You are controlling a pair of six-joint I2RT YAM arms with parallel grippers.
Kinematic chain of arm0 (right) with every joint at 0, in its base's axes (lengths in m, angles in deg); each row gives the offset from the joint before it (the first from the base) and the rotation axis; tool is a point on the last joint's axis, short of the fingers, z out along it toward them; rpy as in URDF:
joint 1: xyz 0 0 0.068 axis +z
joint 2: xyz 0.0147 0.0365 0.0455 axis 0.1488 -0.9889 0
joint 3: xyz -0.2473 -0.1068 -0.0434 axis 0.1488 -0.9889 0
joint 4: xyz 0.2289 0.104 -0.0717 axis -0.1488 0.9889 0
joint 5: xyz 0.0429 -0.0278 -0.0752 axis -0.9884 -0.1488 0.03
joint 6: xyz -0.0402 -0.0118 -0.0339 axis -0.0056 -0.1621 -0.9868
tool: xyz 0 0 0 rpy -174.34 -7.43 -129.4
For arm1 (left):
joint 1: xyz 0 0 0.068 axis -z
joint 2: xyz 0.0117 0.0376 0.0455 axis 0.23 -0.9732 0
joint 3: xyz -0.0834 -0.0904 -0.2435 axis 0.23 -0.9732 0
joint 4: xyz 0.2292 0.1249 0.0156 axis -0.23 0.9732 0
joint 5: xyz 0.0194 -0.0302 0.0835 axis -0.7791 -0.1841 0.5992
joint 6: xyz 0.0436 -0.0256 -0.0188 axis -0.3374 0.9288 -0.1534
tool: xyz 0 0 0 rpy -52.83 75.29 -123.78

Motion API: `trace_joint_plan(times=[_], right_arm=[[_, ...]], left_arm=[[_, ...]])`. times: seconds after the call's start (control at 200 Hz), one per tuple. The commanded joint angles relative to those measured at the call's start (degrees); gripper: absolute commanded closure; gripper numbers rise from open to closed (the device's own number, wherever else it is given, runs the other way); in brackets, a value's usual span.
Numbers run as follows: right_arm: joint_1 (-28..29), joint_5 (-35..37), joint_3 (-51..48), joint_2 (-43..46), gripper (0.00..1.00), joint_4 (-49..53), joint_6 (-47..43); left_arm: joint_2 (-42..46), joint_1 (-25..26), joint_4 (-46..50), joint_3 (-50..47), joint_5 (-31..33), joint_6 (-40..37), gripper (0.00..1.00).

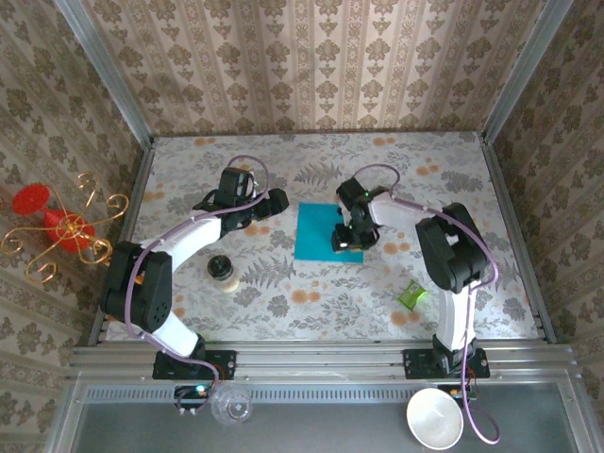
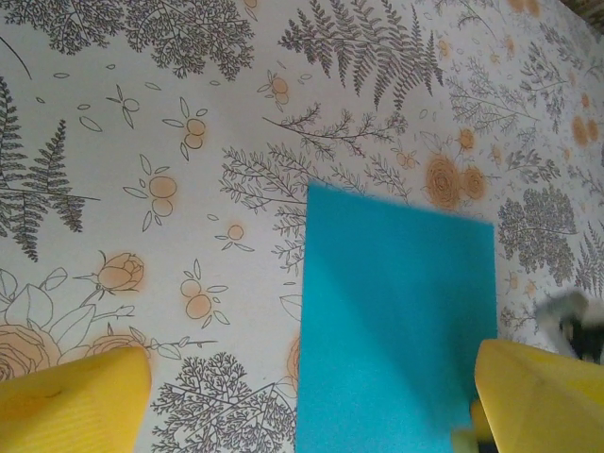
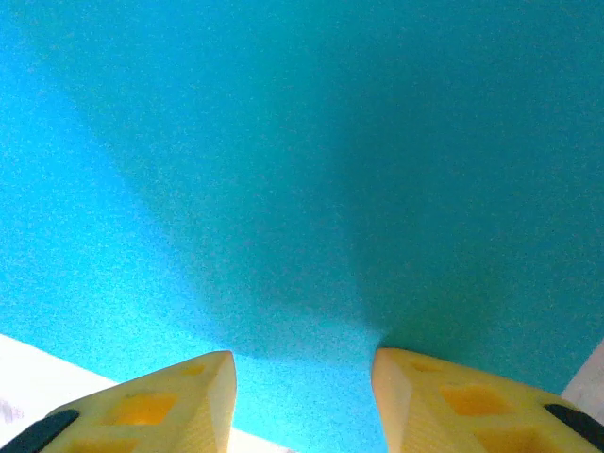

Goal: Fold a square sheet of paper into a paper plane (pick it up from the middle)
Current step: Move the square sheet of paper to the center of the table, then first fold in half a square sheet of paper at the center of the table.

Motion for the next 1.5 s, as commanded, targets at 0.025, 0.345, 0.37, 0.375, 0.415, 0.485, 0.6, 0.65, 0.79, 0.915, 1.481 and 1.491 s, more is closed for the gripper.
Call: trace_joint_plan(times=[0.025, 0.345, 0.37, 0.375, 0.415, 0.485, 0.6, 0.65, 0.79, 0.915, 1.481, 1.491], right_arm=[[1.75, -4.88, -10.21, 3.38, 0.53, 0.23, 1.49], [1.69, -0.47, -12.48, 18.32, 0.50, -12.65, 15.52], [1.35, 0.64, -12.74, 18.68, 0.50, -12.95, 16.43], [1.27, 0.86, -12.82, 18.71, 0.50, -12.92, 16.58], [0.67, 1.82, -13.34, 18.89, 0.50, -13.23, 18.01], [-0.74, 1.55, -14.35, 18.50, 0.50, -14.06, 19.87], [-2.55, -1.13, -14.83, 16.86, 0.51, -14.49, 20.98], [-3.11, -2.03, -14.53, 16.00, 0.51, -14.14, 20.68], [-4.95, -1.85, -13.09, 13.80, 0.52, -11.40, 18.87], [-6.35, -2.10, -13.24, 12.96, 0.52, -11.70, 18.59], [-6.45, -4.19, -14.92, 9.00, 0.55, -12.97, 15.51], [-6.46, -4.25, -14.95, 8.92, 0.55, -12.97, 15.51]], left_arm=[[2.40, 0.28, 3.02, -0.08, 0.07, 0.78, 0.07], [4.36, 6.95, 10.65, 1.76, 4.39, -0.84, 0.01], [4.45, 7.41, 11.27, 1.74, 4.26, -0.24, 0.00], [4.42, 7.50, 11.43, 1.71, 4.21, -0.13, 0.00], [4.56, 8.12, 11.98, 1.47, 3.52, 0.77, 0.00], [4.51, 9.43, 11.77, 0.42, 1.72, 2.25, 0.00], [3.29, 11.46, 9.67, -1.09, -2.27, 4.88, 0.00], [2.02, 12.16, 8.17, -1.22, -4.62, 5.96, 0.02], [-2.64, 13.73, 5.69, 0.04, -6.57, 8.30, 0.05], [-6.66, 14.13, 5.02, 1.87, -6.87, 10.59, 0.07], [-14.50, 15.74, 4.36, 2.92, -5.87, 13.13, 0.11], [-14.51, 15.69, 4.45, 2.91, -5.80, 13.12, 0.11]])
